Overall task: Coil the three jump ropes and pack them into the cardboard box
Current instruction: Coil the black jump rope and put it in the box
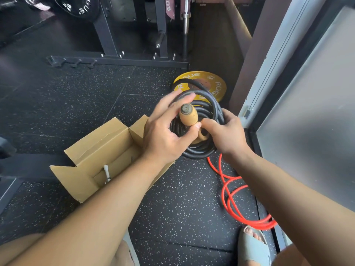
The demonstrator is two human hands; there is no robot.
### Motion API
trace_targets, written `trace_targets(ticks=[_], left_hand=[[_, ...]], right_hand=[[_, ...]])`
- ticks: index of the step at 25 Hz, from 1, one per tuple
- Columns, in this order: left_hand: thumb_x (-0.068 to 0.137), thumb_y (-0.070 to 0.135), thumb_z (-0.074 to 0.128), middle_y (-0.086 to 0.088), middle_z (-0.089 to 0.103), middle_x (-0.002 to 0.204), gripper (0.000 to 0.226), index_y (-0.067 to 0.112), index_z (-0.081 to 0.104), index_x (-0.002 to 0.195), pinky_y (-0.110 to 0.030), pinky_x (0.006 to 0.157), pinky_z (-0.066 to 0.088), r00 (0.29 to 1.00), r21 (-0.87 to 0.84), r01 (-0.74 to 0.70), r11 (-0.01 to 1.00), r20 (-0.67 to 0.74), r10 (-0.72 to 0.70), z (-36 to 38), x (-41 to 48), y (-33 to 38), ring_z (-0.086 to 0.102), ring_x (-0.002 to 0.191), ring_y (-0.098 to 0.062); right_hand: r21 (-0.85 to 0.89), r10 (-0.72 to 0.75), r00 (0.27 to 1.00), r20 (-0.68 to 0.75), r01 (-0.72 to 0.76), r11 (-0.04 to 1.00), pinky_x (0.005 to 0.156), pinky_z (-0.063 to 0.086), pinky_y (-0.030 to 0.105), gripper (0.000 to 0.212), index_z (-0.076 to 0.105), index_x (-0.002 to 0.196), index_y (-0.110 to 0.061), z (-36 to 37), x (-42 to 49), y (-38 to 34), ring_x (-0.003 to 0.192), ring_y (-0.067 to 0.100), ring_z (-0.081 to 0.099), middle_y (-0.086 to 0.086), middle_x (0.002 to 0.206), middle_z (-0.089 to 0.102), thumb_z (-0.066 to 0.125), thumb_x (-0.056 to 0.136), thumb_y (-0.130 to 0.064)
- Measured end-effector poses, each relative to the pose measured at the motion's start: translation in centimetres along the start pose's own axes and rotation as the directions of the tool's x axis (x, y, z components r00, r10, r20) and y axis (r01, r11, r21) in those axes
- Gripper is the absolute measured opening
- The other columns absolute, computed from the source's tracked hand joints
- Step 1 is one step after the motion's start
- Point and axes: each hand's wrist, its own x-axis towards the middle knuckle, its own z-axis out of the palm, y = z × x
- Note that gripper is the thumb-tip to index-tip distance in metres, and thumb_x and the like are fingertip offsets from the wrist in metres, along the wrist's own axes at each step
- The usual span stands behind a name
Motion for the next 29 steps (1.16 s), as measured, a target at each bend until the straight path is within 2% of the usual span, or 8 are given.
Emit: trace_targets(ticks=[4,7,15,17,19,23,27,29], left_hand=[[0.087,0.031,0.073,-0.003,0.060,0.130,0.045,0.009,0.063,0.124,-0.041,0.108,0.041,0.992,-0.069,0.120,0.990,0.038,-0.118,0.6,0.1,-0.4,0.052,0.126,-0.010],[0.087,0.047,0.065,0.010,0.064,0.119,0.041,0.019,0.065,0.118,-0.042,0.106,0.038,0.996,0.125,0.079,0.989,0.021,-0.082,0.6,0.1,-0.5,0.050,0.122,-0.009],[0.095,0.040,0.057,-0.010,0.072,0.094,0.041,0.001,0.054,0.106,-0.049,0.075,0.055,0.990,-0.239,0.118,0.964,-0.052,-0.134,-1.6,3.5,2.4,0.071,0.086,-0.024],[0.100,0.037,0.052,-0.014,0.072,0.097,0.034,0.004,0.049,0.110,-0.051,0.077,0.058,0.877,-0.450,0.340,0.826,-0.165,-0.451,-2.0,4.4,1.2,0.073,0.087,-0.024],[0.101,0.036,0.052,-0.018,0.068,0.109,0.039,0.005,0.045,0.122,-0.046,0.070,0.062,0.612,-0.657,0.540,0.526,-0.122,-0.781,-2.5,4.6,-1.6,0.075,0.086,-0.021],[0.101,0.038,0.052,-0.011,0.072,0.097,0.035,0.010,0.053,0.123,-0.030,0.057,0.057,0.247,-0.642,0.765,0.058,0.208,-0.947,-2.4,1.9,-4.8,0.073,0.067,-0.017],[0.099,0.051,0.044,-0.007,0.071,0.104,0.040,0.019,0.065,0.109,-0.041,0.090,0.053,0.057,-0.264,0.963,-0.060,0.413,-0.909,-0.7,-1.0,-4.9,0.066,0.093,-0.026],[0.099,0.043,0.045,-0.008,0.068,0.114,0.034,0.019,0.063,0.117,-0.034,0.087,0.050,0.042,-0.144,0.990,-0.007,0.337,-0.941,-0.3,-1.3,-5.0,0.064,0.101,-0.027]], right_hand=[[0.043,0.058,0.998,0.005,-0.058,0.997,0.081,0.058,0.059,0.026,0.070,0.084,-0.015,-0.2,0.4,0.8,0.073,0.021,0.067,0.014,0.084,0.075,0.075,0.063,-0.029],[0.067,0.076,0.997,0.022,-0.077,0.995,0.082,0.057,0.062,0.030,0.071,0.087,-0.014,-0.1,0.8,1.0,0.074,0.022,0.066,0.015,0.084,0.074,0.074,0.061,-0.029],[-0.009,0.135,0.991,-0.008,-0.135,0.991,0.073,0.058,0.041,0.022,0.071,0.084,-0.019,-1.1,0.9,2.0,0.067,0.015,0.064,-0.003,0.072,0.071,0.074,0.063,-0.027],[0.062,0.113,0.992,0.059,-0.117,0.991,0.064,0.050,0.037,0.015,0.068,0.078,-0.017,-0.8,0.5,2.3,0.063,0.017,0.058,0.001,0.067,0.065,0.073,0.064,-0.020],[0.210,0.115,0.986,0.119,-0.139,0.968,0.057,0.044,0.029,0.009,0.066,0.073,-0.015,-0.6,0.5,2.4,0.056,0.015,0.052,0.002,0.061,0.059,0.068,0.073,-0.007],[0.373,0.104,0.950,0.295,-0.215,0.903,0.049,0.041,0.023,0.030,0.060,0.062,-0.016,-0.5,0.1,2.2,0.047,0.012,0.046,0.000,0.053,0.051,0.055,0.080,0.007],[0.432,0.197,0.914,0.354,-0.347,0.833,0.045,0.041,0.020,0.032,0.053,0.063,-0.011,0.7,-0.5,1.9,0.042,0.013,0.044,0.000,0.048,0.047,0.047,0.086,0.011],[0.403,0.187,0.929,0.320,-0.312,0.860,0.045,0.039,0.021,0.030,0.054,0.064,-0.012,0.9,-0.2,1.9,0.043,0.013,0.043,0.000,0.049,0.048,0.051,0.084,0.010]])
